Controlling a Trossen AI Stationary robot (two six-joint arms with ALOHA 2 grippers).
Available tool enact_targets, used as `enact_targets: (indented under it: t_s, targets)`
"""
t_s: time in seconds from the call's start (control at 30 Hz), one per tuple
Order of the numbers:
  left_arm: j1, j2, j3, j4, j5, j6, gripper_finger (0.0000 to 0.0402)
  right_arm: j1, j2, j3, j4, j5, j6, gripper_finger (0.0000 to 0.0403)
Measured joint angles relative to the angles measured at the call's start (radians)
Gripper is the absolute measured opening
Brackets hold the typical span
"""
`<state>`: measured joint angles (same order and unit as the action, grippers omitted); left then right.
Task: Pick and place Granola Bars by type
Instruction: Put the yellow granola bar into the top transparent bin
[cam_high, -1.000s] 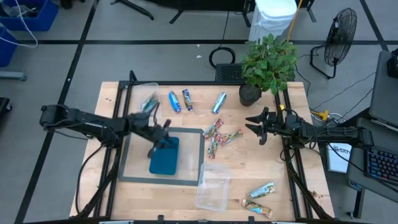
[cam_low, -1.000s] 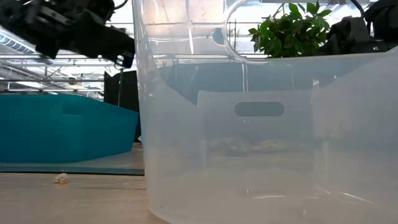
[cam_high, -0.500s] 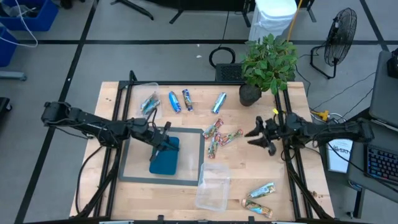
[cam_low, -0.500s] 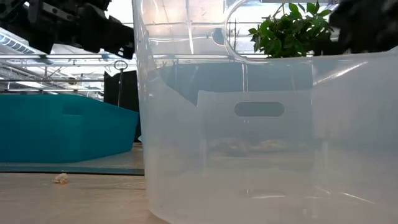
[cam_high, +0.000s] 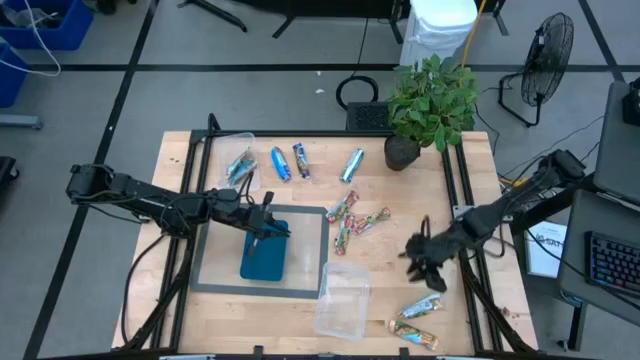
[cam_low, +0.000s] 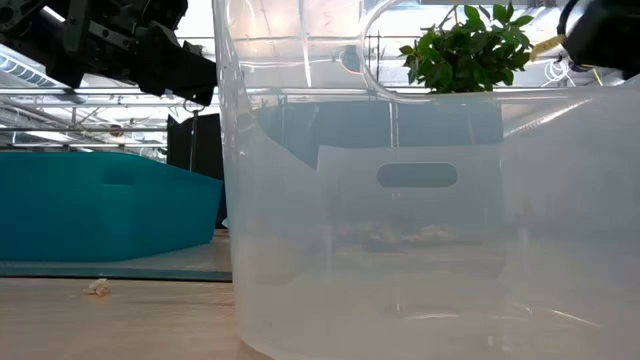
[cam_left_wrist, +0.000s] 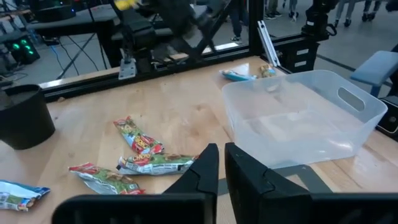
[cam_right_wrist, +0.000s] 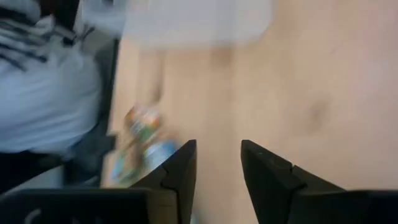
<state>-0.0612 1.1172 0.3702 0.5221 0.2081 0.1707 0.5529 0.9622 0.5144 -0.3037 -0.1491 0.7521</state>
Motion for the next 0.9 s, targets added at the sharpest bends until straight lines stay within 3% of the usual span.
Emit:
enact_targets:
  t_s: [0.13,0.27,0.43,0.7,0.9]
  targets:
    - [0.000,0.000,0.000,0.005,-0.001,0.001,0.0045,0.091,0.120,-0.002,0.106,-0.111,0.134,0.0066]
    - [0.000,0.000,0.000,0.005,-0.001,0.008,0.0046,0.155,0.169,0.001,0.283,-0.111,0.214,0.0009]
    - [0.000,0.000,0.000,0.006,-0.002,0.008,0.0046,0.211,0.242,0.002,0.359,-0.072,0.231,0.0001]
    - [0.000,0.000,0.000,0.005,-0.002,0.022,0.0047,0.213,0.408,0.001,0.472,-0.119,0.277,0.0000]
    - [0.000,0.000,0.000,0.003,-0.002,0.030,0.0047,0.210,0.492,0.002,0.392,-0.170,0.309,0.0000]
